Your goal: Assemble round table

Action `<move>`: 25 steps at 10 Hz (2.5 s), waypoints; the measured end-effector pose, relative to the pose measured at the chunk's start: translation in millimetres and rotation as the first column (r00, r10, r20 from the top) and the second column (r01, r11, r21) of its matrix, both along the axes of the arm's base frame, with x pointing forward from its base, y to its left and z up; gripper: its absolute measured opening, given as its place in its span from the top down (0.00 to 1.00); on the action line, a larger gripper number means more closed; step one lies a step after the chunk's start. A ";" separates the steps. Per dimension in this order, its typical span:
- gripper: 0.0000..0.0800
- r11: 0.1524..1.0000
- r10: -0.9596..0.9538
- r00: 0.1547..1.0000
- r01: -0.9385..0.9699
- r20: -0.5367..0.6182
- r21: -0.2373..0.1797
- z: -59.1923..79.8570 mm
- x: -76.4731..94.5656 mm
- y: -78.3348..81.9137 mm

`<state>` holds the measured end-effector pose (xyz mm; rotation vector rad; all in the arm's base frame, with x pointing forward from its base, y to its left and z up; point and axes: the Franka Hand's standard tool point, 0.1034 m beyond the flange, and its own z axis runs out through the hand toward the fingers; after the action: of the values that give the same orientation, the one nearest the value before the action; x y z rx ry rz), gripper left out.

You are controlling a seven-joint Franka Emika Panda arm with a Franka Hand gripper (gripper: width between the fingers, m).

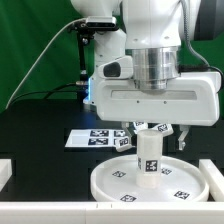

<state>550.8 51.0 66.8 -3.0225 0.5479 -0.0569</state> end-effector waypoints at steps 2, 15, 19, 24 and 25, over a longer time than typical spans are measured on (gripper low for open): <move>0.19 0.939 0.342 0.939 -0.340 0.031 -0.048 2.7 5.8 -12.1; 0.50 0.958 -0.279 0.955 0.283 0.098 -0.034 6.7 10.2 -12.2; 0.49 0.599 -0.799 0.602 0.798 -0.017 0.064 5.9 8.7 -11.2; 0.49 0.333 -0.938 0.339 0.940 -0.071 0.079 6.3 8.8 -10.4; 0.49 0.335 -0.938 0.340 0.939 -0.071 0.079 6.3 8.8 -10.4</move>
Offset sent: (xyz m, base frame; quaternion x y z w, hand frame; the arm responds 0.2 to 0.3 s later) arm 0.0089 0.0050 0.0127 0.0034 0.0491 -0.2616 0.9639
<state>559.6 40.6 73.0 -2.1053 2.1431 -0.0583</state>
